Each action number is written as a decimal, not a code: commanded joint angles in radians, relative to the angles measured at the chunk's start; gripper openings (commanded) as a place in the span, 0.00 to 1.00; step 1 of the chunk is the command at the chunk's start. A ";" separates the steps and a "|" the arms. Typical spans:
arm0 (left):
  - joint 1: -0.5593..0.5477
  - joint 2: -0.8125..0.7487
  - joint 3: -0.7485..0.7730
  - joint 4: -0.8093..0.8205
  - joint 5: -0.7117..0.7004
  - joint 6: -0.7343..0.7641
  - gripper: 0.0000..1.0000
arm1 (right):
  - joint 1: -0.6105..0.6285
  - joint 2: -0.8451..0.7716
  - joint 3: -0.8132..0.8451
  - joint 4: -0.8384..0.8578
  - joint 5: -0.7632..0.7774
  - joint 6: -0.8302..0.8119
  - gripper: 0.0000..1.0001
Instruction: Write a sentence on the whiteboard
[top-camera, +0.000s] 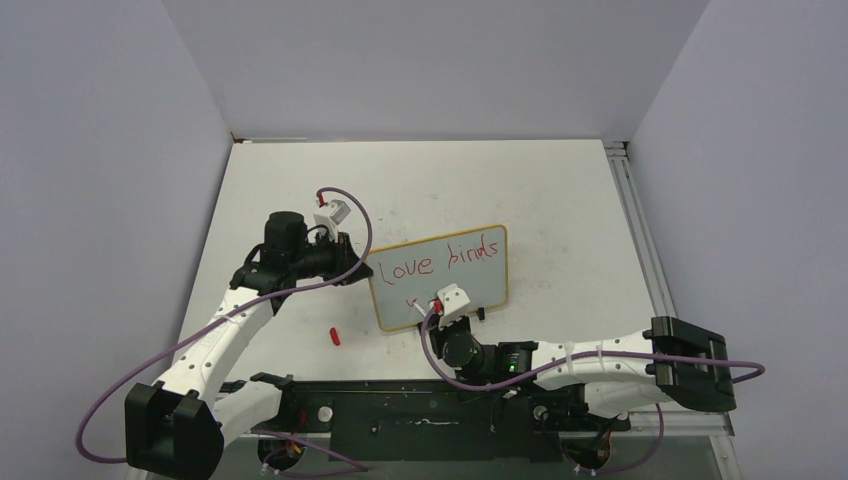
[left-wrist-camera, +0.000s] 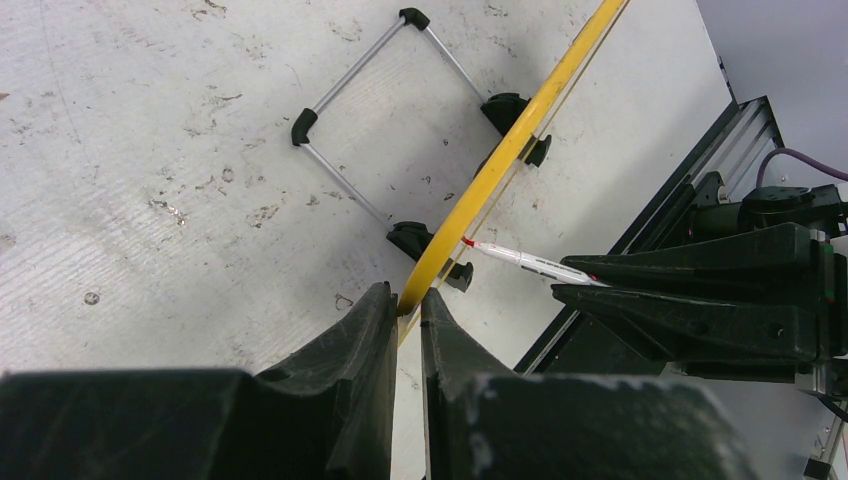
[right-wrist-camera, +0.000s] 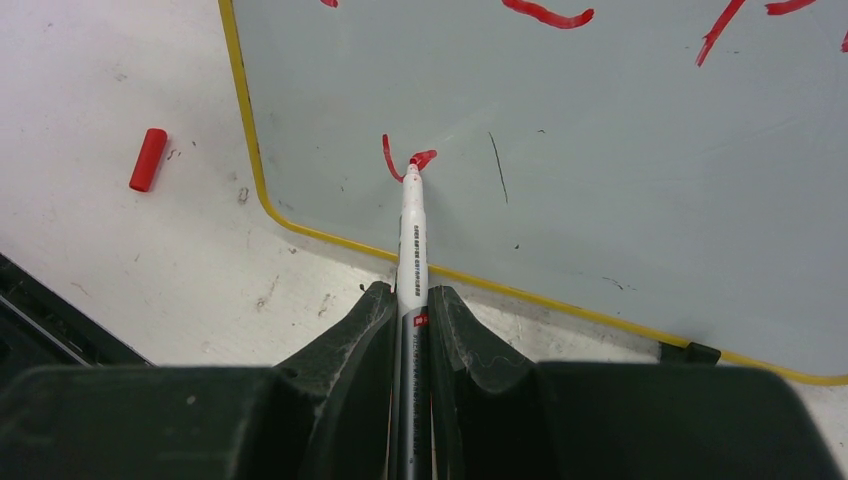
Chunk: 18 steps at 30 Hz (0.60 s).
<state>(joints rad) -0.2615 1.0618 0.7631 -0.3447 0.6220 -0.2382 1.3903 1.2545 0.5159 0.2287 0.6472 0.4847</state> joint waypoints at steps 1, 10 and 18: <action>-0.001 -0.022 0.020 0.019 -0.009 0.000 0.10 | 0.011 -0.008 0.000 -0.009 0.039 0.036 0.05; -0.001 -0.002 0.023 0.023 -0.007 -0.001 0.10 | 0.016 -0.039 -0.019 -0.052 0.074 0.070 0.05; -0.001 -0.005 0.018 0.018 -0.018 -0.001 0.10 | 0.037 -0.110 -0.012 -0.050 0.080 0.027 0.05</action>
<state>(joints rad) -0.2615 1.0622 0.7631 -0.3450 0.6216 -0.2386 1.4036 1.2148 0.4992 0.1616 0.6888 0.5327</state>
